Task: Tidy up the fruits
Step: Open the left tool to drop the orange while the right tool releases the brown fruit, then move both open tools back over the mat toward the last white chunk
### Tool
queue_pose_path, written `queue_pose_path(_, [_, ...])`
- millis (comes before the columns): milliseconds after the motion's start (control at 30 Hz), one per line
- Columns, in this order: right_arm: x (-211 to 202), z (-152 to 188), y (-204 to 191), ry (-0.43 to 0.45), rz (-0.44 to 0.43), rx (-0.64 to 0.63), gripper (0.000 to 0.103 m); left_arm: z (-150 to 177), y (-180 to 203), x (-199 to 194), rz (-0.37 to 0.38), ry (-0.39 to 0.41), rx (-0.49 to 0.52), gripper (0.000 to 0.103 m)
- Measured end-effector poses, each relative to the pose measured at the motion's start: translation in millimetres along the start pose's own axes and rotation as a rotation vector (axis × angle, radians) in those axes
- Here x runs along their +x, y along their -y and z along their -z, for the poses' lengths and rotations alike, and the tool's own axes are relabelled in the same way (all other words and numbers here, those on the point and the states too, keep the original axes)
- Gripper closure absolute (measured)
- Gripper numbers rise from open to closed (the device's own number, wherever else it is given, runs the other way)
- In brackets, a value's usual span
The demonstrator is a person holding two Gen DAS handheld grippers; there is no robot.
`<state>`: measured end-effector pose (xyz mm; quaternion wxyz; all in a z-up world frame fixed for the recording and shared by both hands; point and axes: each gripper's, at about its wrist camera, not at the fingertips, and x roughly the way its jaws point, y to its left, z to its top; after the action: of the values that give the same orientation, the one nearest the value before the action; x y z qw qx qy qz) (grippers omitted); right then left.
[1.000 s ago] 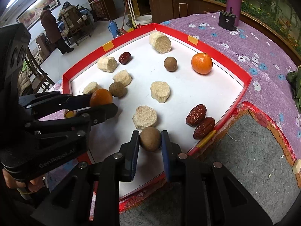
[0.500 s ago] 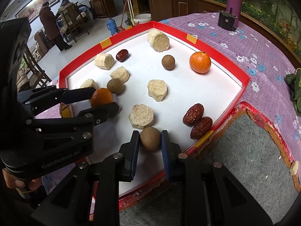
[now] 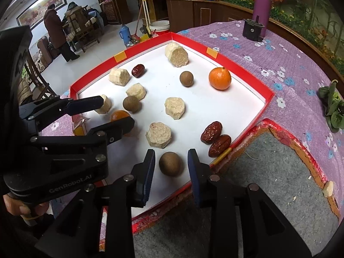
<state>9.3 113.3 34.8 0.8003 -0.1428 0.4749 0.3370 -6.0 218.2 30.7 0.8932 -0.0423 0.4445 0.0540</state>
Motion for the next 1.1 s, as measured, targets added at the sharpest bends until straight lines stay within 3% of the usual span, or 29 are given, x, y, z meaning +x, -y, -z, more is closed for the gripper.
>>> queue_pose_path(600, [-35, 25, 33, 0.045, 0.007, 0.115, 0.064, 3, 11, -12, -0.012, 0.028, -0.003, 0.042])
queue_pose_path(900, [-54, 60, 67, 0.048, 0.034, 0.206, 0.063, 3, 27, -22, -0.015, 0.047, 0.016, 0.042])
queue_pose_path(1100, [-66, 92, 98, 0.040, 0.064, 0.281, 0.063, 2, 52, -30, 0.021, 0.057, 0.033, 0.042])
